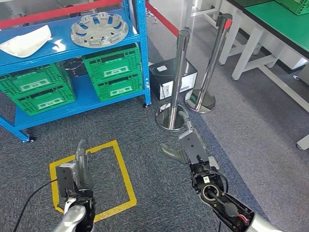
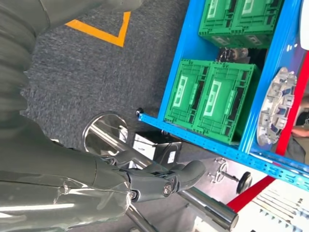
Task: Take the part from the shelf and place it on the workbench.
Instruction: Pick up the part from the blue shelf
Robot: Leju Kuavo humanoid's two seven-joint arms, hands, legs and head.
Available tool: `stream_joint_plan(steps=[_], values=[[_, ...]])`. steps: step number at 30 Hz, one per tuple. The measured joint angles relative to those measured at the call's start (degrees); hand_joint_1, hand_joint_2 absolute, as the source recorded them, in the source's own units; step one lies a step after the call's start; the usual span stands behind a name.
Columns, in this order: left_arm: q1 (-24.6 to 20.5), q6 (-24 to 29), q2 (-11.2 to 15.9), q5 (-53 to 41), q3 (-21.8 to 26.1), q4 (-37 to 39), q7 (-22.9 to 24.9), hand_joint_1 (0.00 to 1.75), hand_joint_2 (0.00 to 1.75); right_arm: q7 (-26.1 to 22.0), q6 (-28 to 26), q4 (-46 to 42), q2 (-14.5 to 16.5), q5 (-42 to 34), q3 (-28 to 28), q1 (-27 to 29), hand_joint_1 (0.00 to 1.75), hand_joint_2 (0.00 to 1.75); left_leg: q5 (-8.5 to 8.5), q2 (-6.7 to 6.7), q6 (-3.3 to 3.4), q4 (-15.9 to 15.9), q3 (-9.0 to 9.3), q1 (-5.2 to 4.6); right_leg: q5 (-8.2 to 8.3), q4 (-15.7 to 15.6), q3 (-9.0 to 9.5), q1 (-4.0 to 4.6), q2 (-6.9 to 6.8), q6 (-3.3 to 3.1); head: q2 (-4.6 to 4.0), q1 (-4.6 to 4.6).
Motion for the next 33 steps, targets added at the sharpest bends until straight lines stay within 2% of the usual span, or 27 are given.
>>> stream_joint_plan(steps=[20,23,26,28,30,32,33], values=[[0.3,0.3,0.2,0.3,0.1,-0.9,0.2,0.0,0.0,2.0,0.9,-0.2,-0.1,-0.8,0.1,-0.5,0.0,1.75,-0.13,-0.03,0.18,0.3,-0.16,-0.17,0.0,0.0,0.0,-0.25,-0.01,0.05,0.01,-0.04],[0.4,0.3,0.3,0.3,0.1,-0.9,0.2,0.0,0.0,2.1,1.0,-0.2,-0.1,-1.0,0.1,-0.5,0.0,1.75,-0.31,-0.02,0.5,0.5,-0.24,-0.32,-0.01,-0.1,0.01,-0.36,0.0,0.28,0.0,-0.07],[0.4,-0.1,0.4,0.3,0.1,-0.9,0.2,0.0,0.0,2.2,0.9,-0.2,-0.1,-1.0,0.1,-0.5,0.0,1.75,-0.34,0.08,1.1,-0.2,0.06,-0.25,0.37,0.6,-0.07,-0.39,-0.04,0.95,0.0,-0.06],[0.4,-0.4,0.3,0.3,0.1,-1.0,0.2,0.0,0.0,2.2,0.8,-0.2,-0.2,-1.0,0.1,-0.6,0.0,1.75,-0.5,0.3,1.65,-0.8,0.89,0.08,-0.59,3.1,-1.22,-0.35,-0.72,1.37,0.0,0.26],[0.5,-0.6,0.3,0.3,0.2,-1.0,0.1,0.0,0.0,2.2,0.7,-0.2,-0.3,-0.9,0.1,-0.7,0.0,1.75,-0.77,0.63,1.9,-1.0,1.57,0.22,-3.48,9.4,-4.53,-0.5,-1.51,1.71,0.0,0.7],[0.7,-0.8,0.3,0.3,0.2,-1.0,0.1,0.0,0.0,2.1,0.7,-0.2,-0.3,-0.9,0.2,-0.6,0.0,1.75,-1.27,0.88,1.72,-1.0,2.12,0.37,-5.98,16.5,-8.67,-0.83,-1.85,2.11,0.0,0.93],[0.8,-0.8,0.3,0.3,0.2,-1.0,0.1,0.0,0.0,2.1,0.7,-0.2,-0.3,-1.0,0.2,-0.5,0.0,1.75,-1.62,0.95,1.47,-1.0,2.54,0.54,-5.82,17.7,-9.72,-1.02,-1.98,2.35,0.0,0.99]])
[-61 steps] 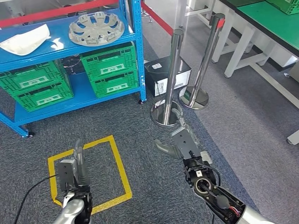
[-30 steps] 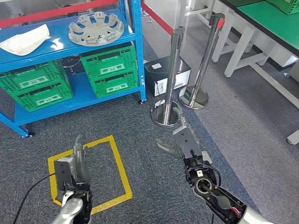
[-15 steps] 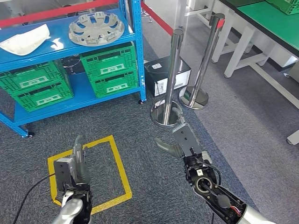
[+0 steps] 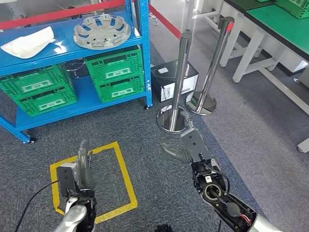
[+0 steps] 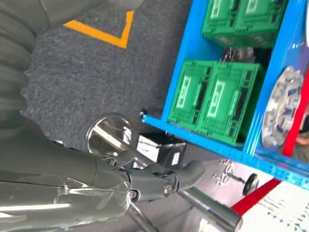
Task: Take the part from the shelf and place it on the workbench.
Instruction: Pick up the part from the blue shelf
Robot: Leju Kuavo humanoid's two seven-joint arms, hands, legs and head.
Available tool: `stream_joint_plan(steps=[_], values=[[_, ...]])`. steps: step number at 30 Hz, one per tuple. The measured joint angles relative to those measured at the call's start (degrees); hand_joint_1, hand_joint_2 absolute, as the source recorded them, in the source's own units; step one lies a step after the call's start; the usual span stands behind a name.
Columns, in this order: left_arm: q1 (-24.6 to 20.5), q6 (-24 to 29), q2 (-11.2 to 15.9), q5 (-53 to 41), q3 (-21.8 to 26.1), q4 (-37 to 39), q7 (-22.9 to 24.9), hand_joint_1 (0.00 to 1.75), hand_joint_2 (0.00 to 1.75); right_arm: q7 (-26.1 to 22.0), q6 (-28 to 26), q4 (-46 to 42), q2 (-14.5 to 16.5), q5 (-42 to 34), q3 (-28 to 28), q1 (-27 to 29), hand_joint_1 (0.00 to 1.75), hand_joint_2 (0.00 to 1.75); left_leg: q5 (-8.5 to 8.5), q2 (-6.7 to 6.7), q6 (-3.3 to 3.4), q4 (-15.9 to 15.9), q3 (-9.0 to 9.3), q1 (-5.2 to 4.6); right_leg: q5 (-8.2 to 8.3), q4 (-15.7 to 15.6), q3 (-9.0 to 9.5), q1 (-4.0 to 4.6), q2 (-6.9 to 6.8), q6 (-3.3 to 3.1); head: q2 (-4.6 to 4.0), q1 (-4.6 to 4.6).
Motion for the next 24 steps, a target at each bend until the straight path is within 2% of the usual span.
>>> stream_joint_plan(steps=[1,3,4,5,6,8,9,10,11,12,14,15,16,17,18,19,20,21,22,24], values=[[0.1,0.0,0.0,0.0,0.0,0.0,0.0,0.0,0.0,0.0,0.0,0.0,0.0,0.0,0.0,0.1,0.0,1.75,-0.43,0.04,-0.35,0.0,0.56,0.25,1.36,-1.1,0.11,-0.18,-0.13,0.17,0.0,0.08],[0.2,0.0,0.0,0.0,0.0,0.0,0.0,0.0,0.0,0.0,0.0,0.0,-0.1,0.0,0.0,0.1,0.0,1.75,-1.58,0.14,-1.23,0.1,1.99,0.81,6.23,-8.7,3.12,-0.6,-0.62,0.9,0.0,0.39],[0.2,-0.1,0.0,0.0,0.0,0.0,-0.1,0.0,0.0,0.0,0.0,0.0,-0.1,0.0,0.0,0.1,0.0,1.75,-2.1,0.2,-1.69,0.1,2.55,0.98,7.52,-12.5,4.41,-0.58,-0.97,1.15,0.0,0.6],[0.2,-0.1,0.0,0.0,0.0,0.0,-0.1,0.0,0.0,0.0,0.0,0.1,-0.1,0.0,0.0,0.0,0.0,1.75,-2.51,0.25,-2.17,0.1,2.8,0.99,8.09,-15.0,5.4,-0.47,-1.22,0.93,0.01,0.8],[0.2,-0.1,0.0,0.0,0.0,0.0,-0.1,0.0,0.0,0.0,0.0,0.1,-0.2,0.0,0.0,0.1,0.0,1.75,-2.76,0.36,-2.64,0.0,2.98,0.89,7.77,-16.0,5.72,-0.32,-1.28,0.38,0.01,0.86],[0.1,-0.1,0.0,0.0,0.0,-0.1,-0.1,0.0,0.0,-0.1,0.0,0.2,-0.2,0.0,0.0,0.1,0.0,1.75,-2.93,0.53,-3.42,-0.2,3.37,0.8,6.87,-16.1,6.21,-0.06,-0.94,-1.34,0.01,0.59],[0.1,-0.1,0.0,0.0,0.0,-0.1,-0.2,0.0,0.0,-0.1,-0.1,0.2,-0.2,0.0,0.0,0.2,0.0,1.75,-2.78,0.55,-3.7,0.6,3.25,0.89,6.58,-16.2,6.63,-0.09,-0.68,-1.9,0.0,0.31],[0.0,-0.1,0.0,-0.1,0.0,-0.2,-0.2,0.0,0.0,-0.1,-0.1,0.2,-0.2,0.0,0.0,0.1,0.0,1.75,-2.53,0.45,-3.86,2.7,2.16,1.0,6.22,-16.4,7.25,-0.04,-0.5,-2.36,0.0,0.02],[-0.1,-0.1,0.0,-0.1,0.0,-0.2,-0.2,0.0,0.0,-0.1,-0.1,0.2,-0.2,0.0,0.0,0.0,0.0,1.75,-2.49,0.33,-3.93,6.0,0.11,1.06,5.83,-16.6,8.0,0.02,-0.29,-2.76,0.0,-0.27],[-0.1,-0.1,0.1,-0.1,0.0,-0.2,-0.3,0.0,0.0,-0.1,0.0,0.2,-0.2,0.0,0.0,0.0,0.0,1.75,-2.97,0.18,-3.88,10.2,-2.79,1.03,5.34,-16.8,8.72,0.14,-0.13,-3.09,0.0,-0.58],[0.3,0.0,0.2,0.0,0.0,-0.2,-0.3,0.0,0.0,-0.1,0.1,0.2,-0.2,0.0,0.1,0.2,0.0,1.75,-6.06,0.02,-3.6,16.9,-8.68,0.78,4.16,-17.3,10.51,0.49,0.25,-3.52,0.0,-1.02],[0.5,0.0,0.2,0.0,0.0,-0.2,-0.3,0.0,0.0,-0.2,0.1,0.3,-0.2,0.0,0.1,0.3,0.0,1.75,-7.66,-0.02,-3.35,18.1,-10.79,0.6,3.43,-17.5,11.59,0.71,0.52,-3.65,0.0,-1.21],[0.6,0.0,0.3,0.0,0.0,-0.2,-0.3,0.0,0.0,-0.2,0.2,0.3,-0.2,0.0,0.2,0.3,0.0,1.75,-8.27,-0.06,-2.96,17.5,-12.07,0.34,2.61,-17.6,12.79,0.97,0.76,-3.77,0.0,-1.37],[0.7,0.0,0.3,0.0,0.0,-0.2,-0.3,0.0,0.0,-0.2,0.2,0.3,-0.2,0.0,0.2,0.4,0.0,1.75,-7.27,-0.11,-2.39,15.3,-12.59,0.02,1.72,-17.7,14.07,1.24,0.94,-3.87,0.0,-1.52],[0.8,0.0,0.4,0.0,0.0,-0.2,-0.3,0.0,0.0,-0.2,0.2,0.3,-0.2,0.0,0.2,0.4,0.0,1.75,-4.21,-0.24,-1.57,11.9,-12.56,-0.4,0.76,-17.9,15.04,1.46,1.05,-3.97,0.0,-1.71],[0.9,0.1,0.5,0.0,0.0,-0.2,-0.3,0.0,0.0,-0.2,0.3,0.4,-0.2,0.0,0.3,0.3,0.0,1.75,0.2,-0.58,-0.73,8.1,-12.41,-0.95,-0.16,-17.9,16.28,1.67,1.17,-4.01,0.0,-1.8],[1.1,0.1,0.6,0.0,0.0,-0.2,-0.3,0.0,0.0,-0.3,0.3,0.4,-0.2,0.0,0.3,0.3,0.0,1.75,3.72,-1.1,0.0,5.3,-12.11,-1.47,-1.11,-18.1,17.17,1.8,1.46,-3.91,0.0,-1.85],[1.2,0.1,0.7,0.0,0.0,-0.3,-0.4,0.0,0.0,-0.3,0.3,0.5,-0.2,-0.1,0.4,0.2,0.0,1.75,6.2,-1.6,0.45,3.4,-11.65,-1.91,-2.03,-18.6,18.16,1.85,1.67,-3.78,0.0,-1.91],[1.3,0.1,0.8,0.0,0.0,-0.4,-0.4,0.0,0.0,-0.3,0.3,0.5,-0.2,-0.1,0.4,0.2,0.0,1.75,6.98,-2.06,0.58,2.4,-11.02,-2.12,-2.38,-18.5,19.5,1.96,1.9,-3.56,0.0,-1.91],[0.9,0.1,0.7,-0.1,0.1,-0.8,-0.5,0.0,0.0,-0.4,0.3,0.5,-0.2,-0.1,0.5,-0.1,0.0,1.75,5.89,-2.33,0.64,1.8,-8.63,-1.99,-1.96,-16.7,20.52,2.1,1.86,-3.06,0.0,-1.95]])
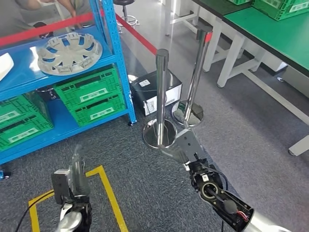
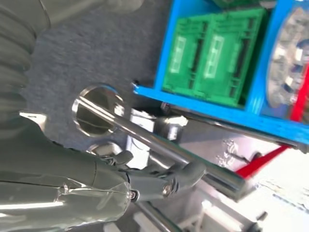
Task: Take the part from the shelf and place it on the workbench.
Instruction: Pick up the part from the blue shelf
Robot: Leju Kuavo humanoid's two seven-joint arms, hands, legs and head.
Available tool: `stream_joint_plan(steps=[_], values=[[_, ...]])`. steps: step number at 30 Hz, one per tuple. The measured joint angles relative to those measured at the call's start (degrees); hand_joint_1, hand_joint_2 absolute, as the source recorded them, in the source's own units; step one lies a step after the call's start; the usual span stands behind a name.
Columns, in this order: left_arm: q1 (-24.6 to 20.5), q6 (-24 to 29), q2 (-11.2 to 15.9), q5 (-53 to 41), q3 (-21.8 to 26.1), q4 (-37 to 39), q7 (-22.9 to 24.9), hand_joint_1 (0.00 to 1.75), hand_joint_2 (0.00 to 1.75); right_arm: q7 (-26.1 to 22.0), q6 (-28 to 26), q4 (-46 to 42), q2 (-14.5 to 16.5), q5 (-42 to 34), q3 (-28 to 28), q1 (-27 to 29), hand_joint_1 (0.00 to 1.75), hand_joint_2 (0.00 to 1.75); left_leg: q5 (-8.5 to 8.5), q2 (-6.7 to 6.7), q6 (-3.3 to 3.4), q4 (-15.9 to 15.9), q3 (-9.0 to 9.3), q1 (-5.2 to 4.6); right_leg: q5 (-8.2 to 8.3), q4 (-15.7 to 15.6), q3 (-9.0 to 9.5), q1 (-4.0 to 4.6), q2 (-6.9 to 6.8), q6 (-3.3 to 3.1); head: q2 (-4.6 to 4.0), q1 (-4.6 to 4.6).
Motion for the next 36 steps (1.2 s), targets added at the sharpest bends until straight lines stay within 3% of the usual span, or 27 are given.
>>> stream_joint_plan(steps=[1,3,4,6,7,8,9,11,12,13,14,16,17,20,21,22,23,25,27,30,34,36], values=[[-0.2,0.0,-0.1,0.0,0.0,-0.1,0.0,0.0,0.0,-0.1,0.0,0.0,0.0,0.0,0.0,-0.2,0.0,1.75,-0.57,0.08,0.1,-0.3,1.38,0.15,0.92,2.8,-0.7,0.06,-0.32,0.37,0.0,0.08],[-0.4,0.0,-0.2,-0.1,0.0,-0.2,0.0,0.0,0.0,-0.1,0.0,0.0,0.0,0.1,0.0,-0.3,0.0,1.75,-2.0,0.44,0.51,-0.5,4.0,0.29,1.08,10.2,-5.18,-0.07,-1.24,1.05,0.0,0.31],[-0.3,0.0,-0.2,-0.1,0.0,-0.2,0.0,0.0,0.0,-0.1,0.0,0.0,0.0,0.1,0.1,-0.2,0.0,1.75,-2.86,0.59,0.64,-0.6,5.16,0.33,-0.08,13.6,-7.98,-0.15,-1.59,1.33,0.0,0.39],[-0.1,0.0,-0.2,0.0,0.0,-0.2,0.0,0.0,0.0,-0.1,0.0,0.1,0.0,0.1,0.1,0.2,0.0,1.75,-4.49,0.66,0.75,-0.8,7.35,0.42,-5.02,16.5,-12.94,-0.38,-1.83,1.69,0.0,0.7],[-0.1,0.0,-0.2,0.0,0.0,-0.2,0.0,0.0,0.0,-0.1,0.0,0.1,0.0,0.1,0.1,0.3,0.0,1.75,-5.27,0.65,0.75,-0.8,8.42,0.46,-6.97,15.7,-14.39,-0.44,-1.86,1.78,0.0,0.92],[-0.1,0.0,-0.2,0.1,0.0,-0.2,0.0,0.0,0.0,-0.1,0.0,0.1,-0.1,0.1,0.1,0.3,0.0,1.75,-6.07,0.63,0.73,-0.9,9.49,0.46,-7.47,13.5,-15.17,-0.42,-1.88,1.75,0.01,1.17],[-0.1,0.0,-0.3,0.1,0.0,-0.2,0.0,0.0,0.0,-0.2,0.0,0.2,-0.1,0.1,0.1,0.3,0.0,1.75,-6.78,0.63,0.71,-0.9,10.54,0.44,-5.72,10.3,-15.22,-0.29,-1.91,1.49,0.01,1.41],[-0.1,-0.1,-0.4,0.2,0.0,-0.2,0.0,0.0,0.0,-0.2,0.1,0.2,-0.1,0.2,0.1,0.4,0.0,1.75,-8.11,0.43,0.51,-1.0,12.39,0.43,2.71,3.6,-14.19,0.13,-1.83,0.42,0.01,1.58],[-0.1,-0.1,-0.6,0.3,0.0,-0.2,0.0,0.0,0.0,-0.2,0.2,0.1,-0.1,0.3,0.0,0.5,0.0,1.75,-8.66,0.27,0.24,-1.1,13.07,0.44,6.23,1.5,-13.54,0.36,-1.71,-0.14,0.0,1.59],[-0.2,-0.1,-0.8,0.4,0.0,-0.3,0.0,0.0,0.0,-0.2,0.2,-0.1,-0.1,0.3,0.0,0.5,0.0,1.75,-8.87,0.13,-0.07,-0.9,13.5,0.43,8.49,0.3,-12.95,0.49,-1.54,-0.7,0.0,1.58],[-0.4,-0.1,-1.0,0.4,0.0,-0.6,-0.1,0.0,0.0,-0.2,0.3,-0.4,-0.1,0.5,-0.1,0.4,0.0,1.31,-8.72,0.0,-0.44,-0.4,13.61,0.37,8.75,-0.1,-12.44,0.5,-1.45,-1.08,0.0,1.55],[-1.0,-0.1,-1.2,0.4,0.1,-1.1,-0.2,0.0,0.0,-0.2,0.3,-0.9,0.0,0.8,-0.2,0.2,0.0,0.44,-8.15,0.28,-0.96,1.8,12.85,0.27,9.34,-1.2,-11.07,-0.03,-1.49,-1.61,0.0,1.64],[-1.3,-0.1,-1.3,0.4,0.1,-1.2,-0.3,0.0,0.0,-0.1,0.3,-1.0,0.0,0.9,-0.2,0.0,0.0,0.0,-8.33,0.5,-1.29,3.8,11.62,0.31,9.44,-1.6,-10.56,-0.35,-1.57,-1.69,0.0,1.45],[-0.9,-0.2,-1.1,0.4,0.2,-1.1,-0.5,0.0,0.0,-0.1,0.4,-1.0,0.0,0.9,-0.2,0.3,0.0,0.0,-12.49,1.1,-2.54,13.0,4.87,1.23,9.11,-2.2,-9.98,-0.96,-1.54,-1.61,0.0,0.81],[-0.5,-0.1,-1.0,0.4,0.3,-1.1,-0.6,0.0,0.0,-0.1,0.5,-1.0,0.0,0.9,-0.1,0.5,0.0,0.0,-13.97,1.22,-2.96,15.0,2.7,1.67,8.83,-2.2,-9.9,-1.18,-1.5,-1.44,0.0,0.72],[-0.2,-0.1,-0.9,0.4,0.4,-1.1,-0.8,0.0,0.0,-0.1,0.6,-1.0,0.0,0.9,-0.1,0.6,0.0,0.0,-14.41,1.33,-3.39,15.3,1.23,2.09,8.46,-2.2,-9.71,-1.43,-1.45,-1.2,0.0,0.62],[0.0,0.0,-0.8,0.4,0.4,-1.1,-0.9,0.0,0.0,-0.1,0.6,-0.9,0.0,0.9,-0.1,0.8,0.0,0.0,-13.3,1.44,-3.78,13.7,0.72,2.46,8.04,-2.1,-9.4,-1.71,-1.41,-0.9,0.0,0.51],[0.3,0.1,-0.7,0.3,0.5,-1.1,-1.1,0.0,0.0,0.0,0.6,-0.9,0.0,1.0,-0.1,0.9,0.0,0.0,-7.05,1.62,-4.66,6.2,1.75,3.16,7.09,-1.8,-8.67,-2.18,-1.4,-0.14,0.0,0.19],[0.5,0.3,-0.6,0.1,0.6,-1.1,-0.9,0.0,0.0,0.5,0.4,-1.0,0.0,1.3,-0.1,1.0,0.0,0.0,-2.99,1.94,-4.8,0.7,2.72,3.37,6.23,-1.5,-8.29,-2.24,-1.34,0.73,0.0,-0.31],[0.7,0.3,-0.6,-0.3,0.6,-1.1,-0.7,0.0,0.0,1.0,-0.3,-1.0,-0.1,2.5,-0.1,1.1,0.0,0.0,-2.24,2.12,-3.59,0.4,2.61,3.12,5.4,-1.3,-8.23,-2.19,-1.35,1.79,0.0,-0.12],[0.4,0.3,-0.7,-0.6,0.6,-1.1,-0.6,0.0,0.0,1.3,-0.4,-1.0,-0.3,3.8,-0.1,1.2,0.0,0.0,-1.97,1.8,-3.34,0.4,2.58,3.17,5.57,-1.3,-7.94,-2.23,-1.46,0.96,0.0,0.86],[0.4,0.3,-0.7,-0.7,0.6,-1.1,-0.7,0.0,0.0,1.3,-0.3,-1.1,-0.3,4.1,-0.1,1.2,0.0,0.0,-2.29,1.6,-2.87,0.5,2.6,2.95,5.61,-1.9,-7.58,-2.28,-1.58,1.05,0.0,1.64]])
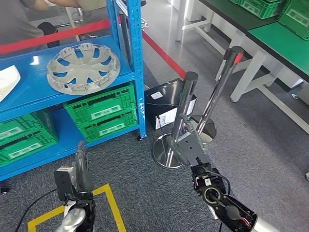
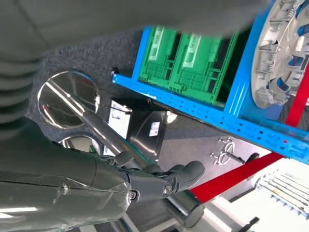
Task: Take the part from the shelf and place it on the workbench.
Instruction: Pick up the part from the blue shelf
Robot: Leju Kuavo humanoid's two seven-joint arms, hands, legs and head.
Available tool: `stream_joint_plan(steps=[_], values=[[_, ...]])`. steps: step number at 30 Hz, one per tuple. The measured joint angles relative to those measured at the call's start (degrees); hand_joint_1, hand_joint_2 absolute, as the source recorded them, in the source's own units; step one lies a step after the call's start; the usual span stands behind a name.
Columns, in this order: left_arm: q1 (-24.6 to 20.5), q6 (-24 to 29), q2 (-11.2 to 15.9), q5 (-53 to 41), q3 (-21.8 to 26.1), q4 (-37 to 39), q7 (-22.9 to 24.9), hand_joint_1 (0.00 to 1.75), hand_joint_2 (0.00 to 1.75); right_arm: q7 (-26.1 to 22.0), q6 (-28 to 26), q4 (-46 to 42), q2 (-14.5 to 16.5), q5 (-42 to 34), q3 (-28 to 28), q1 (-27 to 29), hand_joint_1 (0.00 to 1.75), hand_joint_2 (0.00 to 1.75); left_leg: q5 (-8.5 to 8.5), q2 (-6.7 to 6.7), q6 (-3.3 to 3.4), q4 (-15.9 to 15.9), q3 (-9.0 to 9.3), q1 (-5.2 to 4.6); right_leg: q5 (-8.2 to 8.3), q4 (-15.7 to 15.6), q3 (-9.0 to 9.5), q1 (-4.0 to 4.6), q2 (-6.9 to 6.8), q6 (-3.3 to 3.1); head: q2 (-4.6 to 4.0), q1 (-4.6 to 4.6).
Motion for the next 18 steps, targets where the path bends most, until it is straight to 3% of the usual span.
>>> stream_joint_plan(steps=[3,9,11,14,15,16,18], values=[[0.0,-0.2,0.0,-0.1,0.0,0.0,-0.1,0.0,0.0,0.0,0.1,-0.1,0.0,0.3,0.0,0.0,0.0,0.0,-0.42,-0.1,0.66,0.2,0.02,-0.5,-0.33,-0.9,0.55,-0.39,-0.19,0.86,0.0,0.72],[-0.2,-0.5,0.0,-0.2,0.1,0.0,-0.2,0.0,0.0,0.3,-0.1,-0.4,0.0,0.9,0.0,0.1,0.0,0.0,-0.77,-0.07,1.74,0.1,0.35,-0.9,-0.93,-0.9,0.85,-0.96,-0.24,2.9,0.0,0.48],[-0.3,-0.6,0.0,-0.3,0.1,0.0,-0.2,0.0,0.0,0.6,-0.2,-0.6,-0.1,1.0,0.0,0.1,0.0,0.0,-0.62,-0.03,2.12,-0.5,0.94,-0.58,-3.16,3.1,-0.81,-0.88,-0.44,2.86,0.0,0.79],[-0.4,-0.5,0.0,-0.4,0.1,0.0,-0.1,0.0,0.0,1.0,-0.2,-0.7,-0.2,1.0,0.0,0.3,0.0,0.0,-0.73,-0.1,2.32,-0.7,1.36,-0.6,-8.2,15.8,-7.29,-0.57,-0.55,2.46,0.0,1.66],[-0.4,-0.5,0.0,-0.4,0.1,0.0,0.0,0.0,0.0,1.1,-0.2,-0.7,-0.3,1.0,0.0,0.5,0.0,0.0,-0.81,-0.22,2.26,-0.7,1.47,-0.64,-8.33,17.9,-8.67,-0.52,-0.55,2.33,0.0,1.78],[-0.4,-0.5,0.0,-0.4,0.1,0.0,0.0,0.0,0.0,1.1,-0.2,-0.7,-0.3,1.0,0.0,0.6,0.0,0.0,-0.92,-0.41,2.11,-0.7,1.65,-0.62,-7.17,17.5,-8.84,-0.49,-0.55,2.15,0.0,1.83],[-0.4,-0.5,0.0,-0.4,0.1,0.0,0.0,0.0,0.0,1.1,-0.2,-0.7,-0.3,1.0,0.0,0.6,0.0,0.0,-1.28,-0.87,1.57,-0.6,2.19,-0.5,-2.41,10.3,-6.09,-0.5,-0.39,1.77,0.0,1.99]])
